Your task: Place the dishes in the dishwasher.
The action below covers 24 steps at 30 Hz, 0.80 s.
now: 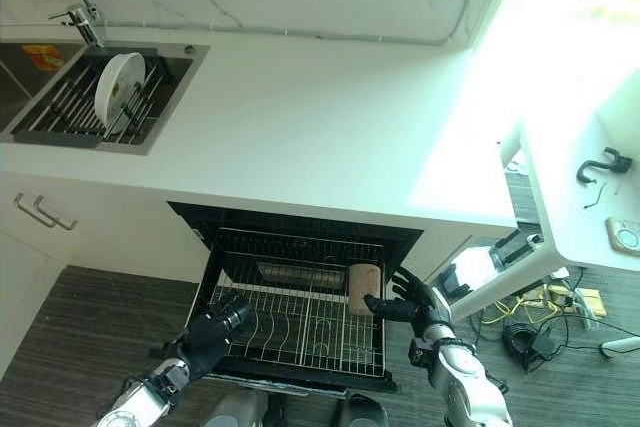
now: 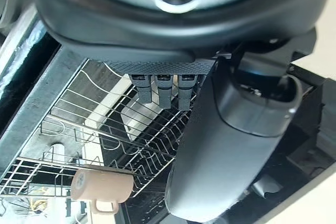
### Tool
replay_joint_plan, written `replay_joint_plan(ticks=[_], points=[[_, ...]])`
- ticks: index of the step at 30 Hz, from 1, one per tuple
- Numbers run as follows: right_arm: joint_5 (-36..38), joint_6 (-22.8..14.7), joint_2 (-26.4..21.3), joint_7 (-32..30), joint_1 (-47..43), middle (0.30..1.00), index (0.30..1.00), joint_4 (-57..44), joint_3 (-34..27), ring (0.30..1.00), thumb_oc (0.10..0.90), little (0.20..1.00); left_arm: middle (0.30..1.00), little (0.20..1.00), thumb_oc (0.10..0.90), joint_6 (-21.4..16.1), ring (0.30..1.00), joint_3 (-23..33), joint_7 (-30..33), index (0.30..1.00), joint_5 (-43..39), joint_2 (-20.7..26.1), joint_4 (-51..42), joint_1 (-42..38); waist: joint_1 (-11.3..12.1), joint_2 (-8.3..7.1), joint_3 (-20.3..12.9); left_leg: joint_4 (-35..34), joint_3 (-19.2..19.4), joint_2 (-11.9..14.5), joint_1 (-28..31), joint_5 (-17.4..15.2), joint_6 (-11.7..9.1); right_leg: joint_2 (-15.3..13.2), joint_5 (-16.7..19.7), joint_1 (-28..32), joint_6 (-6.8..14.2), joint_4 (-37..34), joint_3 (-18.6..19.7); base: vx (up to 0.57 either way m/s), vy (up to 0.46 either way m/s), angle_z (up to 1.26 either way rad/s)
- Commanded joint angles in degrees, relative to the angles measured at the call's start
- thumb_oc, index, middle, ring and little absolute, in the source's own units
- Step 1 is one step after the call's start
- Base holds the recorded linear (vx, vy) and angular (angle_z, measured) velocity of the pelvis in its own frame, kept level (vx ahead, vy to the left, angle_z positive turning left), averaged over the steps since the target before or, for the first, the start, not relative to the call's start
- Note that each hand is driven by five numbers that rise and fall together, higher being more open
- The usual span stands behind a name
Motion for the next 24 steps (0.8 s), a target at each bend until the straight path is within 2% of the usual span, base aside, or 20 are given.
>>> replay_joint_plan(ticks=[1, 10, 14, 17, 19, 20, 21, 23, 24], points=[[0.6, -3.9, -3.4, 3.7, -1.5, 0.900, 0.900, -6.2, -4.3, 0.900, 0.800, 0.900, 0.900, 0.900, 0.800, -4.9, 0.900, 1.5, -3.8, 0.900, 1.6, 0.6, -6.2, 4.0, 0.0, 0.20, -4.4, 1.3, -0.1, 3.0, 2.1, -6.0, -2.8, -0.3, 3.9, -1.9, 4.9, -3.6, 1.3, -0.01, 0.009, -0.06], [9.7, -5.1, -1.2, 9.7, 8.8, 0.900, 0.900, -16.5, -13.0, 0.900, 0.800, 0.900, 0.900, 0.900, 0.800, -17.6, 0.900, 8.0, -7.8, 0.900, 4.8, 0.5, -18.5, 5.9, -0.9, -0.67, -6.5, 1.3, 1.1, 3.8, 3.9, -6.9, -3.7, -0.2, 1.8, 0.5, 4.2, -3.6, -0.3, -0.03, -0.028, -0.02], [11.3, -4.9, -1.2, 12.9, 11.4, 0.900, 0.900, -19.5, -16.1, 0.900, 0.800, 0.900, 0.900, 0.900, 0.800, -20.4, 0.900, 12.1, -9.3, 0.900, 5.2, 0.8, -23.2, 7.6, -0.6, -0.49, -7.4, 1.3, 0.8, 3.5, 4.3, -7.1, -4.1, 0.1, 0.6, 0.8, 3.7, -3.6, -0.3, -0.01, -0.102, 0.04], [11.3, -4.5, -1.6, 12.4, 11.8, 0.900, 0.900, -21.2, -17.5, 0.900, 0.800, 0.900, 0.900, 0.900, 0.800, -20.3, 0.900, 14.1, -10.3, 0.900, 3.8, 0.8, -26.7, 8.6, -0.3, -0.30, -7.5, 1.3, 1.5, 2.5, 5.1, -6.1, -4.7, -0.1, -0.1, 0.4, 3.2, -3.6, 1.1, -0.02, -0.041, 0.04], [11.5, -4.6, -2.6, 11.4, 11.5, 0.900, 0.900, -21.6, -18.6, 0.900, 0.800, 0.900, 0.900, 0.900, 0.800, -20.0, 0.900, 14.4, -10.9, 0.900, 2.0, 0.6, -28.1, 8.4, 0.0, -0.97, -6.9, 1.3, 3.3, 2.0, 4.8, -4.6, -5.1, -1.5, 0.1, 0.4, 3.0, -3.6, 1.3, -0.11, 0.069, 0.14], [12.1, -4.8, -3.4, 10.3, 10.7, 0.900, 0.900, -21.4, -19.1, 0.900, 0.800, 0.900, 0.900, 0.900, 0.800, -20.1, 0.900, 14.2, -11.7, 0.900, 0.8, 0.5, -28.4, 7.8, -0.1, -1.84, -6.5, 1.3, 4.8, 3.1, 5.0, -2.0, -5.6, -2.7, 0.3, 0.4, 2.7, -3.6, 1.5, -0.21, 0.228, 0.16], [12.6, -5.1, -4.6, 9.0, 8.8, 0.900, 0.900, -20.5, -19.3, 0.900, 0.800, 0.900, 0.900, 0.900, 0.800, -20.9, 0.900, 13.4, -12.2, 0.900, 0.6, 0.4, -28.2, 6.8, -0.3, -2.72, -6.0, 1.6, 4.4, 4.4, 5.6, 0.0, -6.2, -3.6, 0.8, 0.2, 2.4, -3.6, 2.2, -0.21, 0.296, 0.04], [13.2, -5.4, -6.0, 7.6, 6.3, 0.900, 0.900, -20.0, -19.2, 0.900, 0.800, 0.900, 0.900, 0.900, 0.800, -22.5, 0.900, 12.4, -12.2, 0.900, 0.3, -0.1, -28.4, 5.9, -0.7, -2.95, -5.8, 1.5, 2.0, 6.8, 7.1, 2.1, -7.1, -3.9, 1.4, -0.3, 2.6, -3.6, 4.0, -0.25, 0.476, -0.01], [14.3, -5.7, -7.4, 6.8, 3.7, 0.900, 0.900, -19.7, -19.2, 0.900, 0.800, 0.900, 0.900, 0.900, 0.800, -23.8, 0.900, 12.2, -11.7, 0.900, -0.1, 0.0, -28.6, 5.1, -1.0, -2.77, -6.2, 1.3, 0.2, 8.6, 7.9, 2.9, -7.6, -4.2, 1.9, -1.6, 3.1, -3.6, 6.1, -0.37, 0.751, -0.10]])
